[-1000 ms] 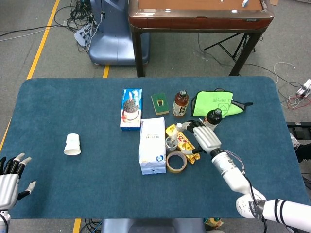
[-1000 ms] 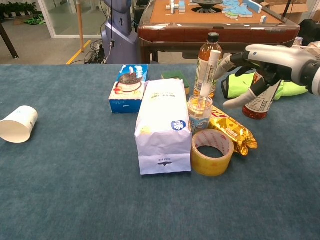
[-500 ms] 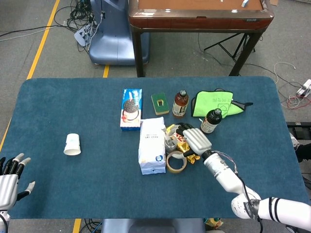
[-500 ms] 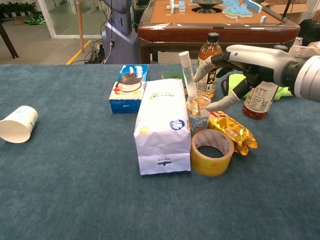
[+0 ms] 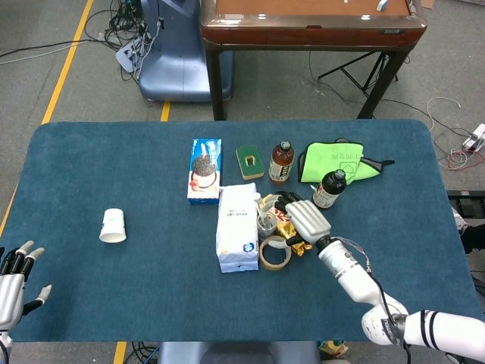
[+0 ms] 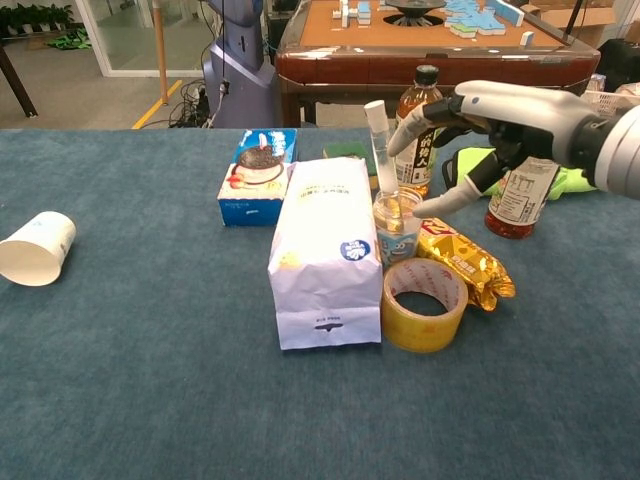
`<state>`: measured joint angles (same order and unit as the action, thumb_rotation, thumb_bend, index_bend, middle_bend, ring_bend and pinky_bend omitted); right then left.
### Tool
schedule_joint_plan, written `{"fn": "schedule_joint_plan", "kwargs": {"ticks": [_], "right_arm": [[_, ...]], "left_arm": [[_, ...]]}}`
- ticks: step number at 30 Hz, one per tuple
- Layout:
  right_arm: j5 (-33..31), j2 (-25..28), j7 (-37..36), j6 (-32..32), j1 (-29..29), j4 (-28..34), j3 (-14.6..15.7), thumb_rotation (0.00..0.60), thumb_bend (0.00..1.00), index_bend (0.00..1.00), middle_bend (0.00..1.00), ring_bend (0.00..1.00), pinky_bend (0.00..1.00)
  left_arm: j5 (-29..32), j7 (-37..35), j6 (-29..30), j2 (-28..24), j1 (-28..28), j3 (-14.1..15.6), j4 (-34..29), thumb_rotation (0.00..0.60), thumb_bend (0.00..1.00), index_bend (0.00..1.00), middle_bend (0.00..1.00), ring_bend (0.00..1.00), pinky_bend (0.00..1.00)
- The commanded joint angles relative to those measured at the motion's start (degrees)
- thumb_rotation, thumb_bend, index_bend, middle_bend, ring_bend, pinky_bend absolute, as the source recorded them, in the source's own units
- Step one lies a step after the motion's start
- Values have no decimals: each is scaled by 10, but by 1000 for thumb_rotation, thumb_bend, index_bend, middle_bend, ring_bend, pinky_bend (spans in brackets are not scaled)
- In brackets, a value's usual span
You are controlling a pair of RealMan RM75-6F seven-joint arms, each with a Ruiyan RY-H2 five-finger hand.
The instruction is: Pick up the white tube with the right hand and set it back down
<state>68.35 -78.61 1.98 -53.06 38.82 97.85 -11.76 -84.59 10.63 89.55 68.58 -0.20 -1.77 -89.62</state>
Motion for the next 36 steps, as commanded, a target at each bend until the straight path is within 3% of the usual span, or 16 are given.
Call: {"fn": "schedule_joint_plan", "kwargs": {"ticks": [1, 14, 22, 36], "right_arm": [[-12, 4, 8, -5, -1, -2, -4, 600, 188, 314, 239, 126, 136], [-79, -13, 39, 9, 23, -24, -21, 600, 262, 314, 248, 127, 136], [-112, -25, 43, 33, 46, -32, -31, 600, 342, 365, 268, 127, 136], [-162, -37, 66, 59, 79, -47, -29, 600, 388, 401, 270, 127, 136]], "left_arm": [[-2, -1, 0, 1, -1, 0, 0, 600, 267, 199, 104, 108, 4], [-2, -6, -1, -1, 1, 1, 2, 600, 267, 199, 104, 109, 4], [-1, -8, -1, -1, 3, 1, 3, 600, 267, 199, 104, 108, 4], [-2, -17, 4, -3, 8, 2, 10, 600, 267, 199, 104, 109, 4]]}}
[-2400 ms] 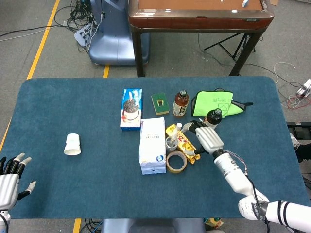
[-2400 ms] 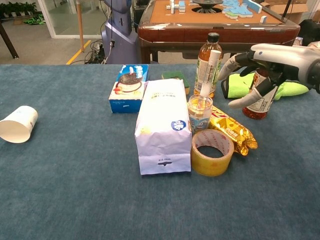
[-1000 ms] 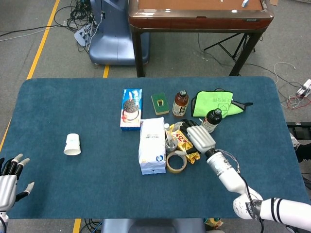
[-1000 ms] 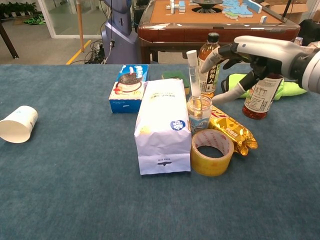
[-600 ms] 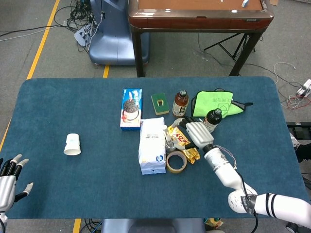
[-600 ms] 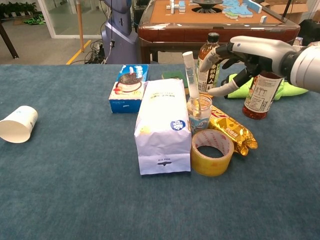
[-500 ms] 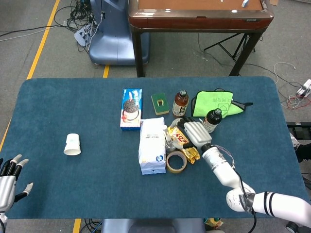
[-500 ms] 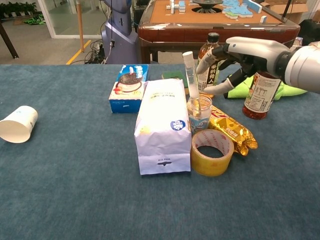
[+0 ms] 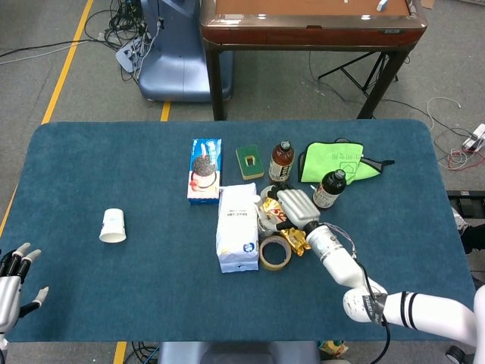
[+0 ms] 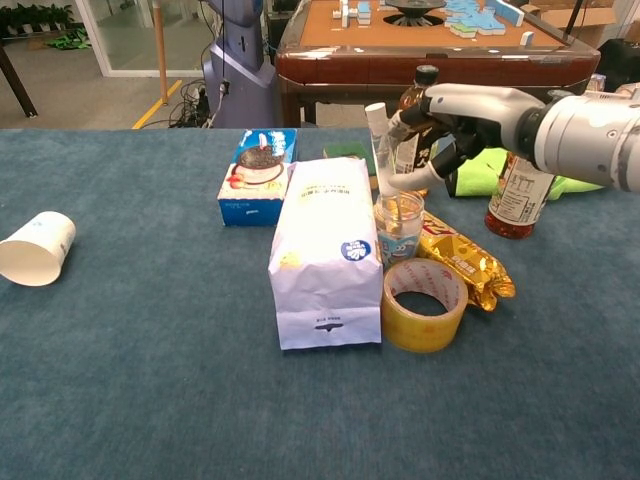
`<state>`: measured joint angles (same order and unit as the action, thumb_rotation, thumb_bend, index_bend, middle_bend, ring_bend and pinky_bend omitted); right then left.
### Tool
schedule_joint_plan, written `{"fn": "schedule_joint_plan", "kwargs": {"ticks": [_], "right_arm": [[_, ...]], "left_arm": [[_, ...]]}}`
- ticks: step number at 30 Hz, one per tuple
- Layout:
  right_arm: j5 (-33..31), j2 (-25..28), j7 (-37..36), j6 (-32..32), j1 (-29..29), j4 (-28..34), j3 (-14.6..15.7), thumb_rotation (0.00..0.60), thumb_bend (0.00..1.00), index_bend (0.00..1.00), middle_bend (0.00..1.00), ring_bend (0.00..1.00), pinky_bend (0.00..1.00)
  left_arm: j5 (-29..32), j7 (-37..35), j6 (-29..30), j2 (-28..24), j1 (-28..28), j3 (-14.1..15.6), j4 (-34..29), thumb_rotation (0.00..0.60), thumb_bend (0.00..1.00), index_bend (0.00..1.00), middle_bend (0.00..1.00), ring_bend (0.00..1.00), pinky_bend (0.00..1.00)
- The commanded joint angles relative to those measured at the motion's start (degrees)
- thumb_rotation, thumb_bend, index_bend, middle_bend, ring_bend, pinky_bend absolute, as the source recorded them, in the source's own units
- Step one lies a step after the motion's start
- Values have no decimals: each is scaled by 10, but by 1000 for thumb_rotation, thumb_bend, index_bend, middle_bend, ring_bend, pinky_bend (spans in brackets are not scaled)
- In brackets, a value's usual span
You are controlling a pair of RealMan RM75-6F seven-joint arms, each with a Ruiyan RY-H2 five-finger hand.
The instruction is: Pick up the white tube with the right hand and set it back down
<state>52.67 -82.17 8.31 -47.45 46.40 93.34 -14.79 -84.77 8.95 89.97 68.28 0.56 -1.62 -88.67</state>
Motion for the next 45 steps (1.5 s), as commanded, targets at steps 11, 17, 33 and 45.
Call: {"fn": "schedule_joint_plan", "kwargs": {"ticks": [11, 17, 33, 45], "right_arm": [[-15, -1, 3, 6, 9, -5, 11, 600, 420, 424, 286, 126, 136], [-16, -4, 0, 9, 12, -9, 13, 600, 425, 425, 287, 127, 136], [-18, -12, -8, 12, 19, -21, 15, 600, 513, 445, 304, 127, 136], [13, -10, -30, -10, 4, -16, 17, 600, 567, 519, 353, 142, 137]], "left_arm": [[0, -4, 0, 0, 1, -1, 3, 600, 267, 199, 103, 109, 4], [0, -2, -1, 0, 0, -2, 3, 600, 267, 199, 104, 109, 4], [4, -7, -2, 1, 2, -2, 9, 600, 267, 199, 104, 108, 4], [5, -7, -5, 2, 1, -3, 10, 600, 267, 199, 104, 109, 4]]}}
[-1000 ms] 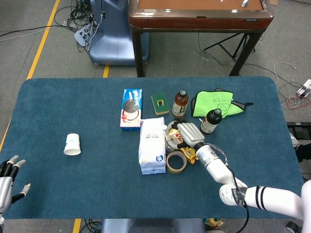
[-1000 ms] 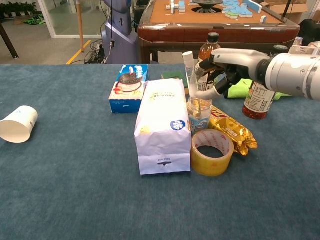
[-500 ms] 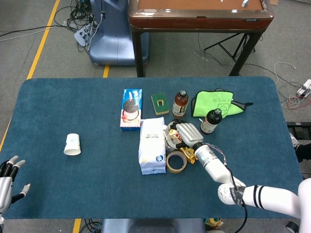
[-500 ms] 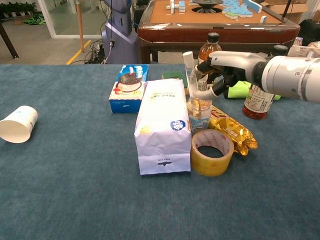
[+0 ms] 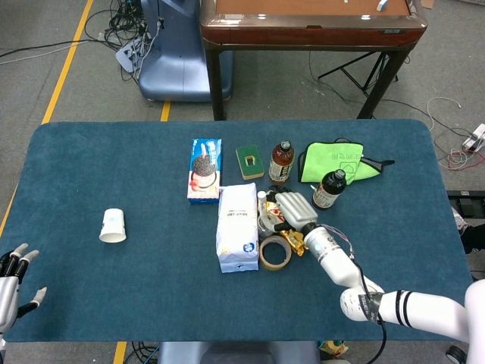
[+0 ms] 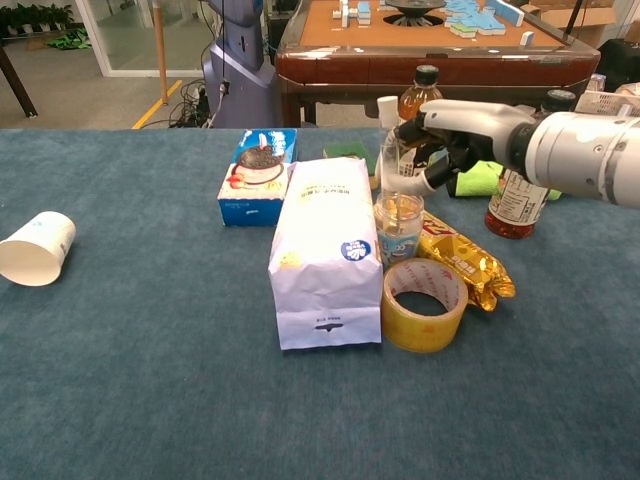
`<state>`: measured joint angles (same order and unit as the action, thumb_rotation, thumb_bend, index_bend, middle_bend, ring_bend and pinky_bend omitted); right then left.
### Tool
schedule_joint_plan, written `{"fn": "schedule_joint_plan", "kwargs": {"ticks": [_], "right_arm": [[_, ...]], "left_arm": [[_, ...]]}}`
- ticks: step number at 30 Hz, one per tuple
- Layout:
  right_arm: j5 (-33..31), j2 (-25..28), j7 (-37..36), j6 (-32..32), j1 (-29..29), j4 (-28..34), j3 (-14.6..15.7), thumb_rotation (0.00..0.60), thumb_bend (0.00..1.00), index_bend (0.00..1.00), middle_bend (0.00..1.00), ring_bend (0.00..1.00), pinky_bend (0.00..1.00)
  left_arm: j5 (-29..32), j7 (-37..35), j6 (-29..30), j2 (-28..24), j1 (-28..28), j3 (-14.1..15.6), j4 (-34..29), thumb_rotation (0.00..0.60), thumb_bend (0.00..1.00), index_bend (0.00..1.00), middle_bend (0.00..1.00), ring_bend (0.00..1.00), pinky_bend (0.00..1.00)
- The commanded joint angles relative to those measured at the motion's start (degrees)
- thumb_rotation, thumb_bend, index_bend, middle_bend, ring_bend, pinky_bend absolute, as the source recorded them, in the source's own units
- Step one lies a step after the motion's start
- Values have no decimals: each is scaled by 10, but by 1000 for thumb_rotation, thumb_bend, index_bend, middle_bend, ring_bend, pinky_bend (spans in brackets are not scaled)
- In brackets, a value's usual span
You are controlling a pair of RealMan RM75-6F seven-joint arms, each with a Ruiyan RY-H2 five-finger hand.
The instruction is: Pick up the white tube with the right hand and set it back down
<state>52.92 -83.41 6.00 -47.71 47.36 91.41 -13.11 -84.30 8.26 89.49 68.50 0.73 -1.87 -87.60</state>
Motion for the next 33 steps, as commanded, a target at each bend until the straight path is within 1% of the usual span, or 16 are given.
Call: {"fn": "schedule_joint_plan", "kwargs": {"ticks": [1, 4, 13, 19, 25, 29, 33], "right_arm": [[16, 3, -10, -11, -8, 4, 0, 600, 567, 530, 357, 145, 137], [24, 7, -14, -15, -12, 8, 0, 600, 567, 557, 369, 154, 137], [100, 42, -37, -78, -47, 53, -1, 600, 566, 623, 418, 209, 137], [156, 89, -84, -125, -82, 101, -9, 600, 567, 650, 453, 268, 138], [188, 143, -129, -153, -113, 149, -15, 600, 566, 659, 478, 312, 143], [200, 174, -147, -155, -129, 168, -9, 600, 567, 662, 505, 355, 174], [206, 187, -121, -157, -138, 165, 4, 600, 566, 663, 536, 403, 215]], "left_arm": [[0, 1, -1, 0, -1, 0, -1, 600, 267, 199, 104, 108, 4], [-1, 2, -1, -1, -1, 0, -2, 600, 267, 199, 104, 108, 4], [-2, 7, 3, -5, 1, -1, -10, 600, 266, 199, 104, 109, 4], [-7, 16, 6, -9, -1, -1, -20, 600, 267, 200, 104, 109, 4], [-13, 27, 7, -12, -4, -2, -33, 600, 267, 199, 103, 108, 4], [-16, 32, 6, -12, -6, -1, -39, 600, 267, 200, 104, 109, 4], [-18, 37, 5, -12, -8, -1, -44, 600, 267, 200, 104, 109, 4]]}}
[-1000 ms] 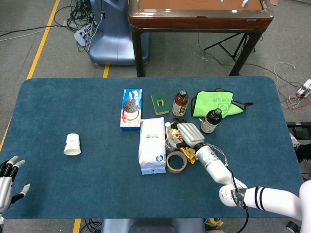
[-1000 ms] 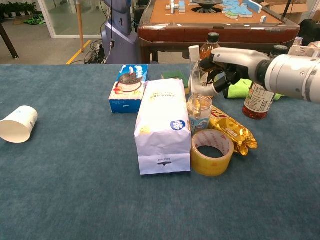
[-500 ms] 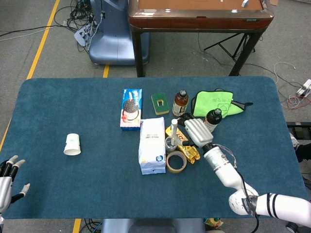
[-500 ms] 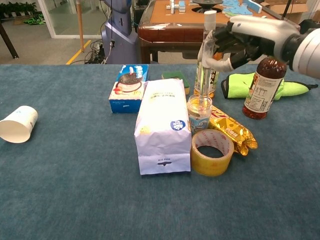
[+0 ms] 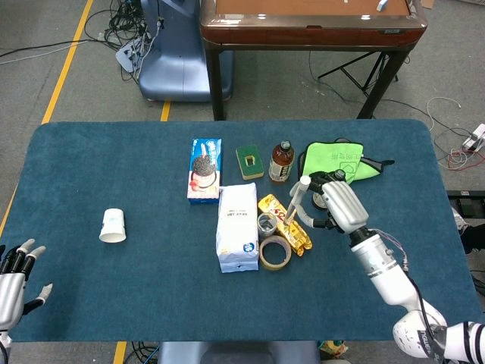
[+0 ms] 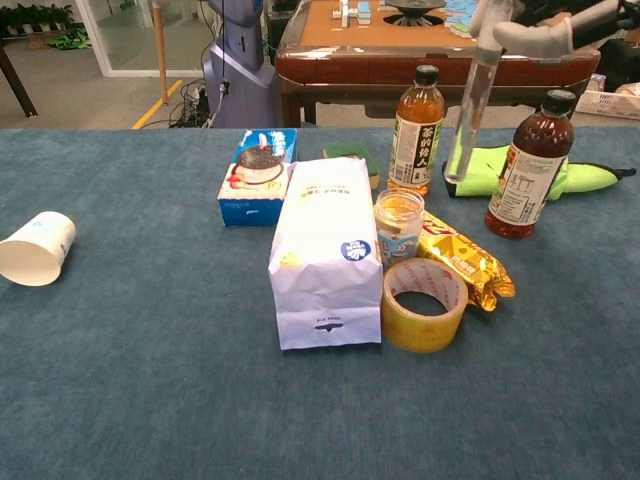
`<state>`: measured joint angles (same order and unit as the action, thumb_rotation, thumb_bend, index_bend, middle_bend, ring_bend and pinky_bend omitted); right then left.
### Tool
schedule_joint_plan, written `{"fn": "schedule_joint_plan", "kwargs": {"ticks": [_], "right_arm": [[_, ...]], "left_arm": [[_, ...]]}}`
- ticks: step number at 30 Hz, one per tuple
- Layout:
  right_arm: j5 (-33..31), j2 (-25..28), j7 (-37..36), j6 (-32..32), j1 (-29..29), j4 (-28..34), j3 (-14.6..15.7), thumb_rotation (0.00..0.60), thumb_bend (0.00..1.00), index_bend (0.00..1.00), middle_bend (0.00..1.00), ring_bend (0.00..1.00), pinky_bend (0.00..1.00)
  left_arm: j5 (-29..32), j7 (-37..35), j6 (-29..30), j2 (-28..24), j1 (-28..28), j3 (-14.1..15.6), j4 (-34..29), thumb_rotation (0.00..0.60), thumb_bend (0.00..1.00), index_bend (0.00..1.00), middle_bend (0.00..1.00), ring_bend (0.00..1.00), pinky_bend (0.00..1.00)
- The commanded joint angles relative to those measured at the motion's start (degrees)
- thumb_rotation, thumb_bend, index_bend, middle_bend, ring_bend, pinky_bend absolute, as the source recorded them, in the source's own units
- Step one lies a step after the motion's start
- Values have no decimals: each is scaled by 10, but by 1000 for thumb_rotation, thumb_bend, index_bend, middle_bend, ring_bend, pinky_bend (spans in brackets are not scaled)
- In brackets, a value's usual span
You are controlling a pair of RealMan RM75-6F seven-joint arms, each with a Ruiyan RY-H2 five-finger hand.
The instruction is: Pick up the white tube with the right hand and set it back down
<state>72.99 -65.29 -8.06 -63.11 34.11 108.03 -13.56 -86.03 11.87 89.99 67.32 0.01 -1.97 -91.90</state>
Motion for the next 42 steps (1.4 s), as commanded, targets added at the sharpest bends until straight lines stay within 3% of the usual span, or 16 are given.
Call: {"fn": "schedule_joint_plan", "kwargs": {"ticks": [1, 7, 17, 26, 28, 36, 42], "right_arm": [[6, 6, 36, -6, -7, -4, 13, 600, 566, 663, 541, 411, 216], [3, -1, 75, -1, -10, -1, 26, 600, 566, 666, 562, 448, 268], [10, -5, -15, 48, -7, -5, 34, 600, 567, 666, 563, 453, 293], [55, -24, 130, -10, -17, -48, 50, 600, 566, 666, 563, 453, 293], [51, -26, 132, -12, -19, -44, 50, 600, 567, 666, 563, 453, 293], [34, 2, -65, 50, -20, -11, 40, 600, 566, 666, 564, 453, 293], [70, 4, -117, 44, -29, -43, 48, 600, 566, 666, 563, 453, 293]], "left_arm": [[-2, 2, 0, 0, -1, 1, -2, 600, 267, 200, 104, 109, 4], [-1, 0, 2, 0, 1, 2, -2, 600, 267, 200, 104, 109, 4], [1, -6, 4, 1, 5, 4, 4, 600, 267, 200, 104, 109, 4], [0, -5, 1, 3, 1, 2, 5, 600, 267, 199, 104, 108, 4], [1, -6, 0, 4, 1, 1, 6, 600, 267, 199, 104, 108, 4], [2, -8, 0, 6, 2, 3, 9, 600, 267, 199, 104, 108, 4], [1, -7, -2, 8, 1, 3, 10, 600, 267, 200, 104, 109, 4]]}}
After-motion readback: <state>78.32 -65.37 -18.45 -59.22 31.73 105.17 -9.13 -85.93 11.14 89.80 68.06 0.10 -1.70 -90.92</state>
